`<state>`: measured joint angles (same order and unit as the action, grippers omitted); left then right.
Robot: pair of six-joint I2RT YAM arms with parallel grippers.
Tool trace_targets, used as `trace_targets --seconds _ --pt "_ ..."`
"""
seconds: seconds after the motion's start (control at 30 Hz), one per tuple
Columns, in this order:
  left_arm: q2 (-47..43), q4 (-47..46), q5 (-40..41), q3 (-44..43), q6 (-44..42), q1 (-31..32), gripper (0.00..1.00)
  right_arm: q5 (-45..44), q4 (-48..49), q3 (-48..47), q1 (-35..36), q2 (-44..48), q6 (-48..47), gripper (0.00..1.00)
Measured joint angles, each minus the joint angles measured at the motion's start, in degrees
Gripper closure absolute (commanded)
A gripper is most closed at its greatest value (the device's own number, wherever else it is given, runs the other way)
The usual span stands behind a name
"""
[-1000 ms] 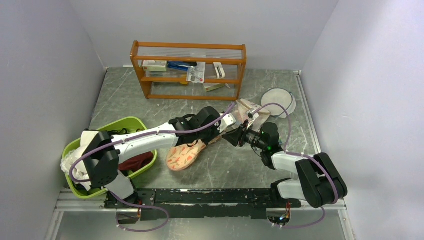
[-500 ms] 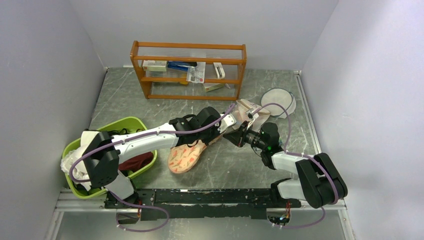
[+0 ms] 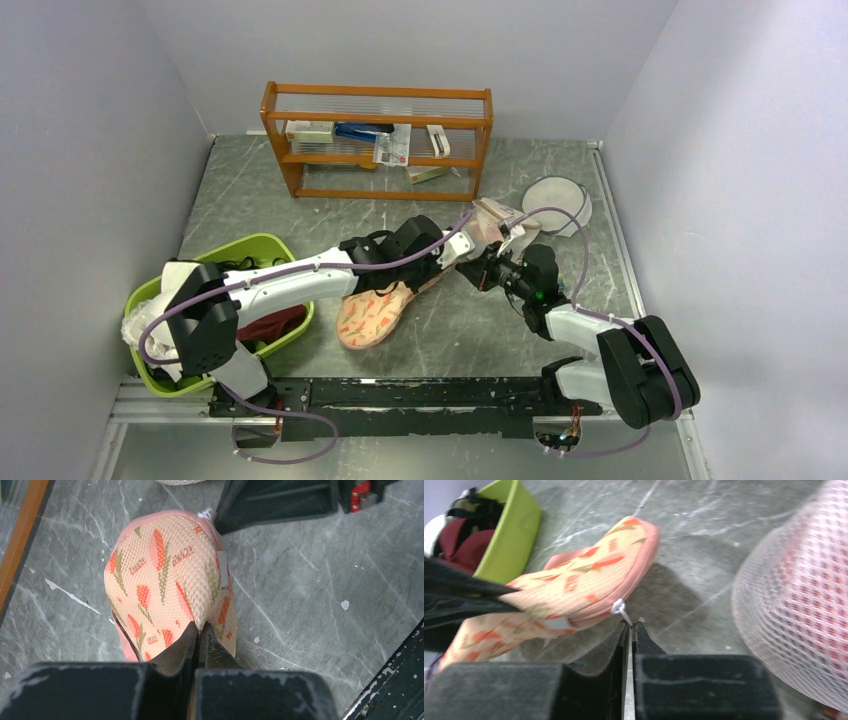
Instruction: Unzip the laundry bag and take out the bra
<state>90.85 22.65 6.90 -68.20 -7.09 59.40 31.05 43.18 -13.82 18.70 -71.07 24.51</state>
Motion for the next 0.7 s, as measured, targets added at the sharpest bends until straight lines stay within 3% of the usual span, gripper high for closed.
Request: trace_targets --seconds 0.13,0.33,0.53,0.7 --pt "0.0 0.0 -0.6 0.0 -0.1 0.4 0.93 -5.7 -4.6 -0.8 0.0 0.2 -0.2 1.00" --pt "0.3 0.0 0.0 0.0 -0.2 0.6 0.90 -5.3 -5.2 -0.9 -0.2 0.2 -0.6 1.00" --pt "2.0 0.3 4.1 -0.8 0.7 0.8 0.45 -3.1 -2.7 0.5 -0.5 1.5 -0.9 1.00" --pt "1.6 0.6 4.2 -0.7 1.8 0.9 0.22 -0.2 0.3 1.6 -0.7 2.4 -0.9 1.00"
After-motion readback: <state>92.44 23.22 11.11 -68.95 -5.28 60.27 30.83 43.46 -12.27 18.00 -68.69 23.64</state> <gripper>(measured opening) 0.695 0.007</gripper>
